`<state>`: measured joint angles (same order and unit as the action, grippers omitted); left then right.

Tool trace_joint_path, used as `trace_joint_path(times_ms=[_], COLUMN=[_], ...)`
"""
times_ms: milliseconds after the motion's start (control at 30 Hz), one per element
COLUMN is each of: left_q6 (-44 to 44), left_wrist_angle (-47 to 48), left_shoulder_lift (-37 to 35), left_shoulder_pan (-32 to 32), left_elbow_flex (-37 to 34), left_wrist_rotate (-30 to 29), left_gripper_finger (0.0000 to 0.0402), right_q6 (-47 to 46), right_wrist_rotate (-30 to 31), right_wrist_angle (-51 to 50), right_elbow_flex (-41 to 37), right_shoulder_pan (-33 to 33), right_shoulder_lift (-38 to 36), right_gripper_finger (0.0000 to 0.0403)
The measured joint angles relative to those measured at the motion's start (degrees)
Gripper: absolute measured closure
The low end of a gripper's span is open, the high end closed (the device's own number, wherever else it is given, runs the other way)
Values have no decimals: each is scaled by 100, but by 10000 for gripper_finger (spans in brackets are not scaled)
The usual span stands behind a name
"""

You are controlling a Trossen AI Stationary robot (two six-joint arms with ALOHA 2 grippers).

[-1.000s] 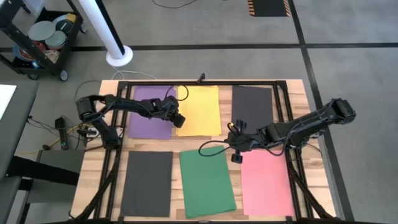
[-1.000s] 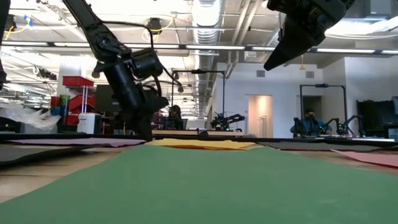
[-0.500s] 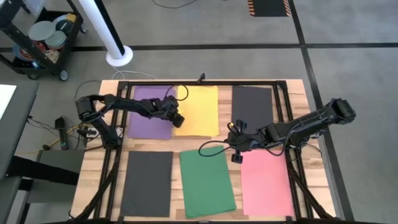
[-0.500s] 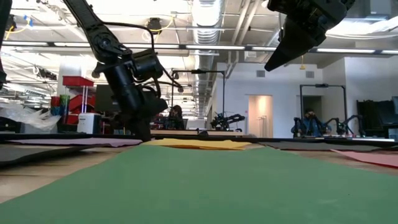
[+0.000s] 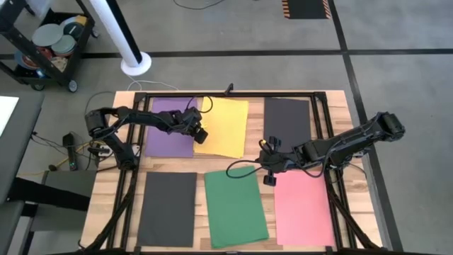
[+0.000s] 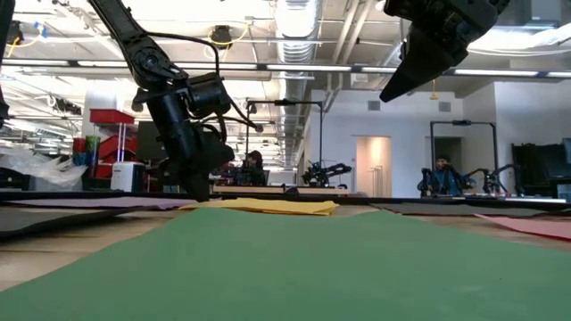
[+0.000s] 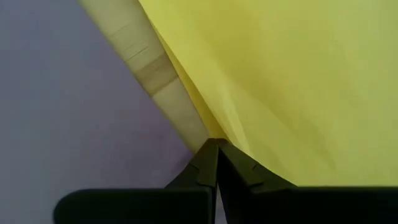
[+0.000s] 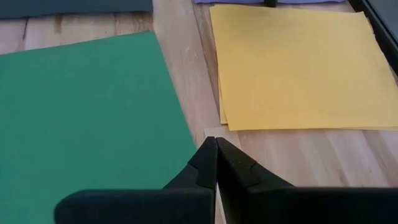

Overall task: Organize paper
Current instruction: Adjust the yellow paper

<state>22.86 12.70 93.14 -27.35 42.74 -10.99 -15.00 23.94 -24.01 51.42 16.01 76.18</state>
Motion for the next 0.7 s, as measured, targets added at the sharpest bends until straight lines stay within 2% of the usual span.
trace_joint_path(times_ms=[467, 700], left_q6=[-2, 165], left_wrist_angle=[-70, -574], left_shoulder_lift=[22, 15], left_shoulder_pan=[93, 252], left_elbow_flex=[127, 136], left_wrist_rotate=[126, 362], left_gripper_finger=[401, 401], right_q6=[-12, -11], right_wrist_rotate=[39, 37], right_wrist_angle=[4, 4], right_elbow_flex=[0, 0], right_shoulder_pan=[0, 0], right_shoulder_lift=[0, 0], right_gripper_finger=[403, 403])
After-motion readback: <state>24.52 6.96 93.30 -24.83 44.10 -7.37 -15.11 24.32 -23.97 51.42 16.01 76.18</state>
